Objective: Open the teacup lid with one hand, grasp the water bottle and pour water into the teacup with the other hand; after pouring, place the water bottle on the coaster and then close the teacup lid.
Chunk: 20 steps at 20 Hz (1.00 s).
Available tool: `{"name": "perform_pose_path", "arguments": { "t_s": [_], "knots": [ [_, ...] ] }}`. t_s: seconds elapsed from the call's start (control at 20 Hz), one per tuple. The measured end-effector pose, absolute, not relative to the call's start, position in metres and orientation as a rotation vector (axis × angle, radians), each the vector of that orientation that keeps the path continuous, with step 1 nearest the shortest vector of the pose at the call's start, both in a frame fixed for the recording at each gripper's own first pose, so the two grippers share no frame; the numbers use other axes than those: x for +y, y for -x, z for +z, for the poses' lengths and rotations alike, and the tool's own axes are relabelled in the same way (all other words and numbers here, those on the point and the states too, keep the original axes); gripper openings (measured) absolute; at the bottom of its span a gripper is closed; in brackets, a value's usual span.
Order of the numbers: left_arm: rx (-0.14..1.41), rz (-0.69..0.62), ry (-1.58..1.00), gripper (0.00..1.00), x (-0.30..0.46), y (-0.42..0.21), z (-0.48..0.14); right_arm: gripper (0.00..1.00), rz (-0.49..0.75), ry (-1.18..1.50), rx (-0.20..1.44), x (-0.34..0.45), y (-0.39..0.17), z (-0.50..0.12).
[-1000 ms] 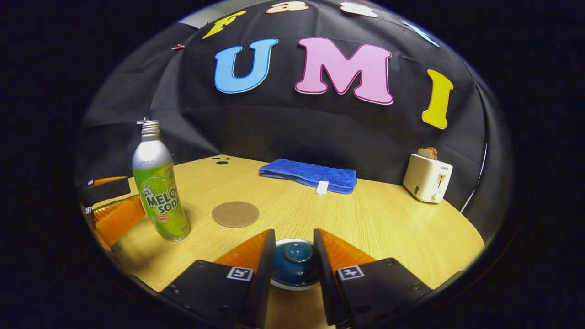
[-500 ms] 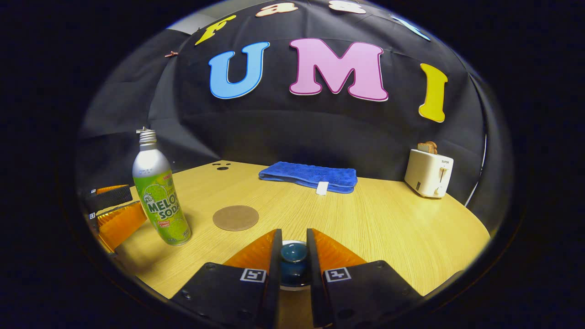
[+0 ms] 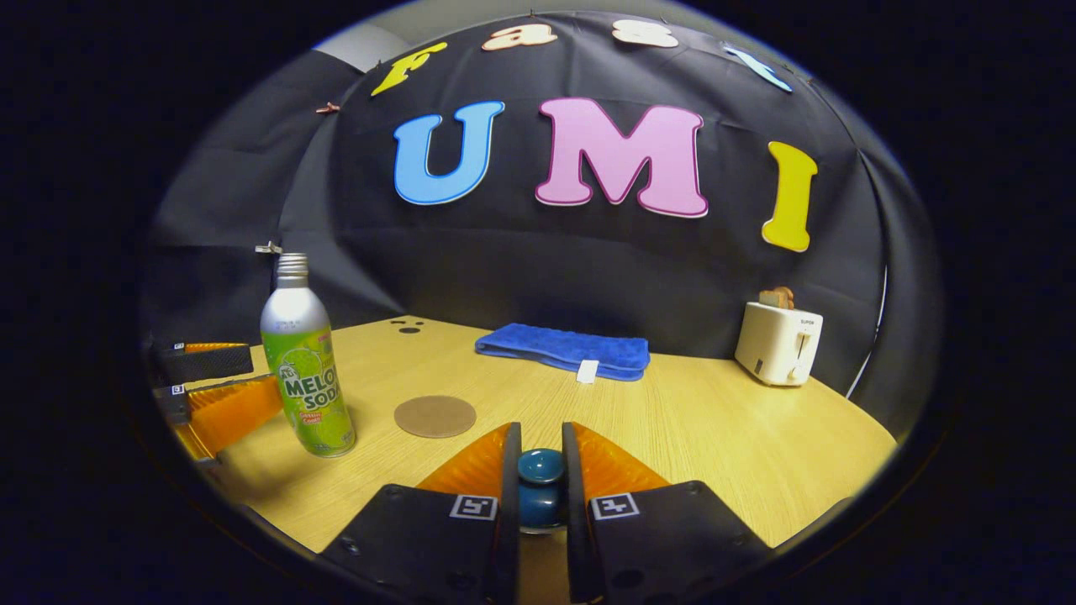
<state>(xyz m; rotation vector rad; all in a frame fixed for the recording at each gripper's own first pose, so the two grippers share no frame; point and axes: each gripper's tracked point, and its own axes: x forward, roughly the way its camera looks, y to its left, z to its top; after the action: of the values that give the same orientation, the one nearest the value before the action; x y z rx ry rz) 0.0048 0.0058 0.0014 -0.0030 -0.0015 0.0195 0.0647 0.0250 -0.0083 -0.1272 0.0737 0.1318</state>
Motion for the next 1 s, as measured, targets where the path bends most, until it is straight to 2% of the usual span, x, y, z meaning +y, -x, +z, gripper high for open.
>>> {"name": "perform_pose_path", "arguments": {
  "t_s": [0.4, 0.45, 0.5, 1.0],
  "knots": [
    [-0.001, 0.029, 0.003, 0.97, 0.01, -0.017, 0.001, 0.25, 0.098, 0.005, -0.003, 0.006, -0.051, 0.002],
    [-0.001, 0.036, 0.003, 0.97, 0.013, -0.018, 0.001, 0.2, 0.1, 0.011, 0.0, 0.006, -0.049, 0.001],
    [-0.001, 0.039, 0.003, 0.97, 0.013, -0.02, 0.002, 0.25, 0.101, 0.01, -0.003, 0.006, -0.047, 0.003],
    [-0.004, 0.033, 0.001, 0.98, 0.015, -0.059, 0.001, 0.25, 0.085, 0.009, -0.005, -0.014, -0.034, 0.003]
  ]
}}
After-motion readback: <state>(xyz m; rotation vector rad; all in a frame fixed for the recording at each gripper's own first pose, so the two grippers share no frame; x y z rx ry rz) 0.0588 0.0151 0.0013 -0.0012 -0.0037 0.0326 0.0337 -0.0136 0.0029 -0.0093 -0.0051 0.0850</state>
